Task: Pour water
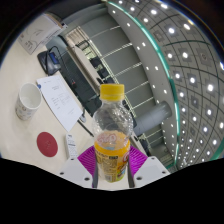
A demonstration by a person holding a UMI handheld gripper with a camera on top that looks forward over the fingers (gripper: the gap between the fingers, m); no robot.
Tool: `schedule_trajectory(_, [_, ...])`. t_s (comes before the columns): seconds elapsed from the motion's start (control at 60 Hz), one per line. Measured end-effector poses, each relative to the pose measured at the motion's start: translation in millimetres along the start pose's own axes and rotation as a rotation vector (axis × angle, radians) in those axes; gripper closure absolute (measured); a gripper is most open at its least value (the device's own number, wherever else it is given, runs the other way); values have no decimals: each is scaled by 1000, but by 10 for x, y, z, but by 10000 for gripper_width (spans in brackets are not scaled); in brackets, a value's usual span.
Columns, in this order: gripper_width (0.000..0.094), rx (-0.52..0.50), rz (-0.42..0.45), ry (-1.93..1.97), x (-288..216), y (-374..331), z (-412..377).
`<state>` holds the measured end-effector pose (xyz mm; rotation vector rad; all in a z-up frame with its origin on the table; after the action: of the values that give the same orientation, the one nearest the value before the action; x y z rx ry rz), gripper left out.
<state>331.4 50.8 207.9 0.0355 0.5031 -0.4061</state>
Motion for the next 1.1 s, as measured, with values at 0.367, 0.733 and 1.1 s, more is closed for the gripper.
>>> schedule_trajectory(0.367, [527, 204, 244, -801, -973, 137, -634])
schedule_trajectory(0.733, [527, 199, 281, -911, -1067, 118, -889])
schedule_trajectory(1.1, [526, -52, 170, -60, -1225, -143, -637])
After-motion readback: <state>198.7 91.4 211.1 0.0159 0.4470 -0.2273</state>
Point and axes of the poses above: the point between the fingertips, and its own axes, seen from behind it with the camera up: z to the right, x down, y forward, the way the camera looks, the point moved 4 cm from there along -y, backward, against the way the camera looks, and after that the axes turned 9 degrees about x, right-handed, at the moved point
